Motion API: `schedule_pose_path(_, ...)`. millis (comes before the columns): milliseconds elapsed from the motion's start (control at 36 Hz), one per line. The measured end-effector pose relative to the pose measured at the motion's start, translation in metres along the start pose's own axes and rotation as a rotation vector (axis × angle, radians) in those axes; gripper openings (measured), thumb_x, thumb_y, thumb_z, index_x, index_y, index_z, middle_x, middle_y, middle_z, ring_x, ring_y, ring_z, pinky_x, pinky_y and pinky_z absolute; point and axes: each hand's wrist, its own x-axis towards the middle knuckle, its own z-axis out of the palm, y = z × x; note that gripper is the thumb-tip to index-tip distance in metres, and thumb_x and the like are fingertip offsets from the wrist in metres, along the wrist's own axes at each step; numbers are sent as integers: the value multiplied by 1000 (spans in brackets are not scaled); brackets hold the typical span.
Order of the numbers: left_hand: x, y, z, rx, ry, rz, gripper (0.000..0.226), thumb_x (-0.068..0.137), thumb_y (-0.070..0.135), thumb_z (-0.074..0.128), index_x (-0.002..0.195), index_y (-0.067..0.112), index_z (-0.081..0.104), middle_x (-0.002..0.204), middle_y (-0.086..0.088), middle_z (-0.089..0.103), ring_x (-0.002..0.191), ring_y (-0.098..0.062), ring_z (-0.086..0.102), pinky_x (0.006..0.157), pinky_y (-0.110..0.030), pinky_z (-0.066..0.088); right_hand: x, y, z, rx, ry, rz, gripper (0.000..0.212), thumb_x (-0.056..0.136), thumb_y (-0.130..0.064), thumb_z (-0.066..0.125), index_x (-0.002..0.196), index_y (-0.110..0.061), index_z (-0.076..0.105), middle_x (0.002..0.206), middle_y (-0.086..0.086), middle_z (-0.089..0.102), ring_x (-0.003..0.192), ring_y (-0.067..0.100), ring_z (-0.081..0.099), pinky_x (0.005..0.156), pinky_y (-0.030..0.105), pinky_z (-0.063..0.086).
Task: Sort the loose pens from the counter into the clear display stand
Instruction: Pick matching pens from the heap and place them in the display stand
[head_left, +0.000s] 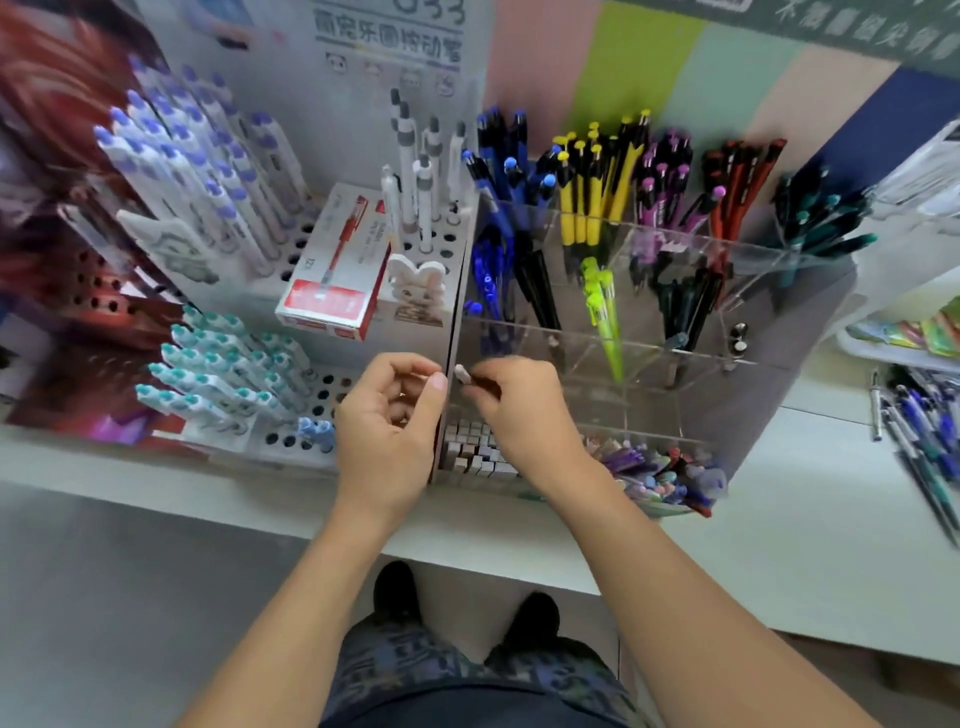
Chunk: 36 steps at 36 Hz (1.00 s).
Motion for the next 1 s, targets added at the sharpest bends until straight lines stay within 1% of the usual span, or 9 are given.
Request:
schedule_pose_path(139, -2, 6, 16, -13, -39, 52, 8, 94, 20, 62, 92, 27, 64, 75, 5, 65, 66, -22, 60, 59, -32, 51, -5, 3, -13, 147, 66, 85, 16, 88, -15, 75, 102, -10, 79, 93, 7, 78, 87, 24, 71, 82, 37, 55)
schedule_pose_path(278, -12, 15, 65, -47, -182, 63, 11, 95, 14, 63, 88, 22, 64, 69, 4, 62, 61, -11, 57, 57, -21, 47, -44, 30, -79, 203, 129, 47, 15, 87, -15, 80, 101, -11, 81, 91, -2, 79, 76, 2, 68, 73, 10, 53)
schedule_pose_path(444, -52, 37, 182, -52, -490, 85, 6, 91, 17, 65, 85, 15, 64, 64, -5, 60, 52, -11, 53, 50, -26, 45, -114, 127, -186, 268, 401, 165, 10, 88, -17, 77, 79, -19, 80, 69, -18, 71, 63, 7, 68, 63, 23, 53)
schedule_pose_path(556, -90, 40, 291, -30, -654, 53, 7, 89, 23, 64, 83, 21, 65, 60, 1, 58, 53, -13, 51, 53, -28, 44, -157, 255, -233, 299, 541, 455, 18, 90, -26, 71, 73, -24, 74, 66, -8, 70, 64, 18, 70, 64, 41, 58)
schedule_pose_path(639, -124, 23, 395, 91, -732, -18, 5, 87, 30, 65, 85, 26, 66, 65, 8, 61, 56, -16, 53, 58, -32, 48, -178, 366, -253, 274, 495, 658, 15, 88, -29, 69, 79, -19, 75, 67, -6, 70, 67, 17, 70, 72, 41, 59)
schedule_pose_path(722, -158, -13, 500, 274, -767, -118, 7, 90, 34, 71, 93, 29, 66, 80, 8, 68, 69, -22, 66, 70, -37, 56, -194, 458, -268, 218, 437, 764, 14, 88, -28, 69, 85, -16, 76, 70, -4, 69, 69, 16, 66, 67, 31, 49)
schedule_pose_path(778, -179, -35, 558, 366, -745, -178, 17, 89, 39, 72, 99, 28, 65, 88, 8, 68, 77, -18, 67, 72, -31, 54, -205, 503, -280, 163, 367, 812, 13, 87, -27, 71, 88, -15, 76, 80, 0, 72, 78, 19, 66, 71, 29, 47)
schedule_pose_path(833, -193, -47, 597, 459, -683, -204, 24, 88, 41, 73, 105, 27, 63, 91, 10, 67, 79, -11, 63, 68, -21, 46, -213, 538, -288, 104, 227, 847, 16, 83, -27, 75, 91, -14, 72, 89, 3, 71, 84, 22, 65, 72, 29, 47)
schedule_pose_path(1000, -188, -63, 657, 616, -499, -326, 50, 90, 38, 71, 131, 14, 56, 117, -4, 62, 107, -24, 61, 89, -31, 47, -216, 583, -296, -51, -47, 885, 48, 77, -30, 84, 107, -11, 51, 100, 10, 63, 93, 33, 66, 68, 34, 47)
